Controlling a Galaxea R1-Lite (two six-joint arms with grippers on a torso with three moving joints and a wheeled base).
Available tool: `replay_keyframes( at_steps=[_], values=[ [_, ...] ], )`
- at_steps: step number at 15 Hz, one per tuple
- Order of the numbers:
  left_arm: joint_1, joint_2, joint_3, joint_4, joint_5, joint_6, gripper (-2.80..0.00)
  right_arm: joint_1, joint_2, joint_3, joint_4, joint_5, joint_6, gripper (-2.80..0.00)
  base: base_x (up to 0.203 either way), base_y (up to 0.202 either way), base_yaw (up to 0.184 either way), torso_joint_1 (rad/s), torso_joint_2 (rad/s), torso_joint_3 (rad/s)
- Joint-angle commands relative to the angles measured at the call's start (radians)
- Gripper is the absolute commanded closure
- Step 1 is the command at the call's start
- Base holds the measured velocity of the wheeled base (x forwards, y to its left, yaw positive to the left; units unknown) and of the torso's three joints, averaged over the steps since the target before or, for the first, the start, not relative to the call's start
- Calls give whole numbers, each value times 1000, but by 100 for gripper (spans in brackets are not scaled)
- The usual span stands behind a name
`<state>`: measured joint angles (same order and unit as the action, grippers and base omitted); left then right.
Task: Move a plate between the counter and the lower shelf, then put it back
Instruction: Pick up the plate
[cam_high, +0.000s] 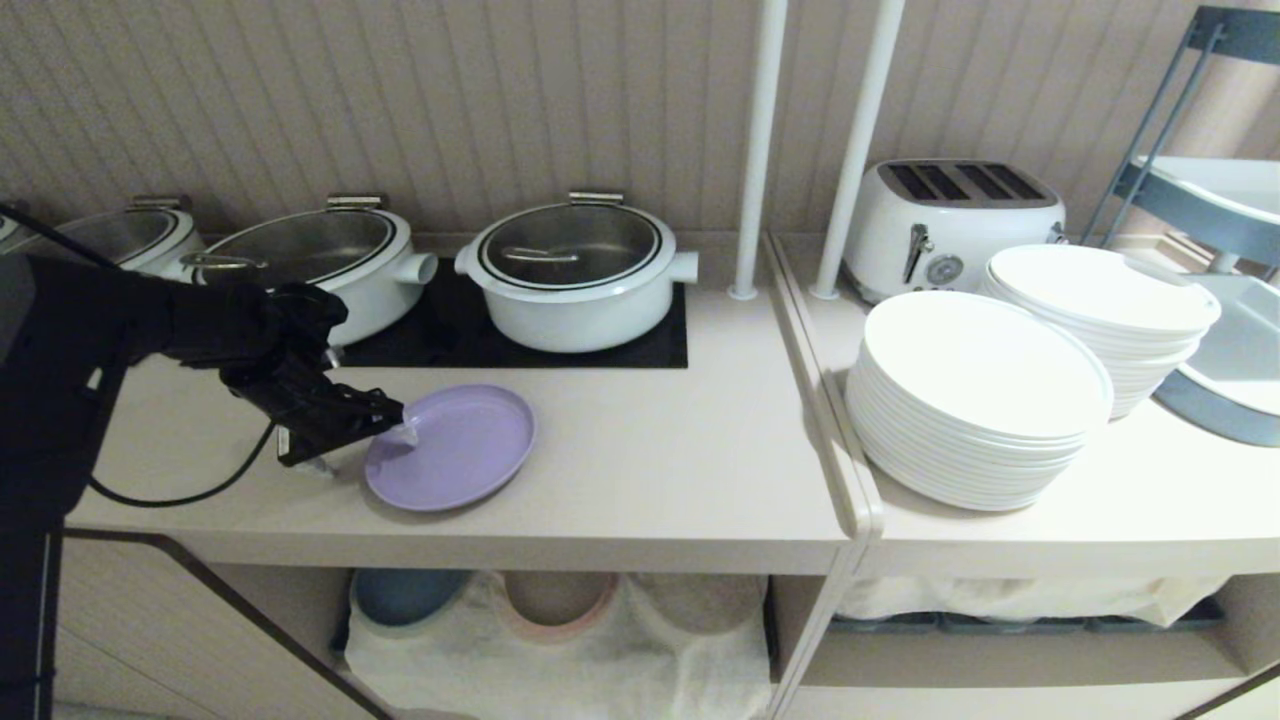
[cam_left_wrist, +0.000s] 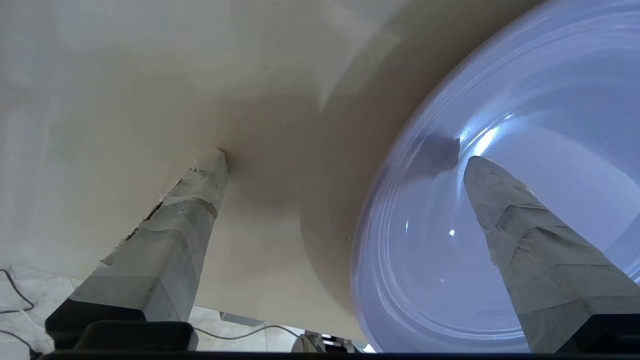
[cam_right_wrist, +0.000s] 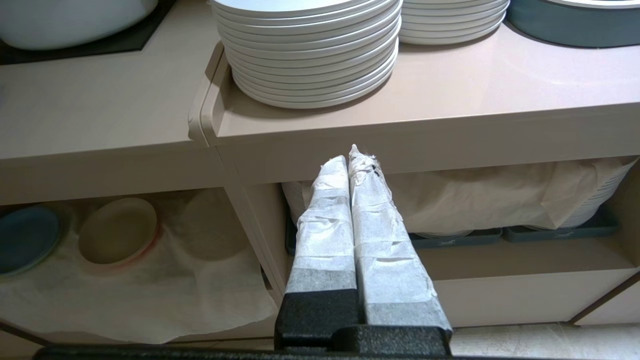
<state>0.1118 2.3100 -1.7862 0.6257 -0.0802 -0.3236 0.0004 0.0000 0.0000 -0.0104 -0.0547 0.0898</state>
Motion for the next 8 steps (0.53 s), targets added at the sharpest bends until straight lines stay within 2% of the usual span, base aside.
replay_keyframes(
  at_steps=[1, 8],
  values=[
    [3, 9, 2, 5, -1, -2, -280, 1, 0, 0, 0, -1, 1, 0, 0, 0, 0, 0, 0, 0],
    [13, 22, 1, 3, -1, 8, -280, 0, 0, 0, 0, -1, 1, 0, 0, 0, 0, 0, 0, 0]
  ],
)
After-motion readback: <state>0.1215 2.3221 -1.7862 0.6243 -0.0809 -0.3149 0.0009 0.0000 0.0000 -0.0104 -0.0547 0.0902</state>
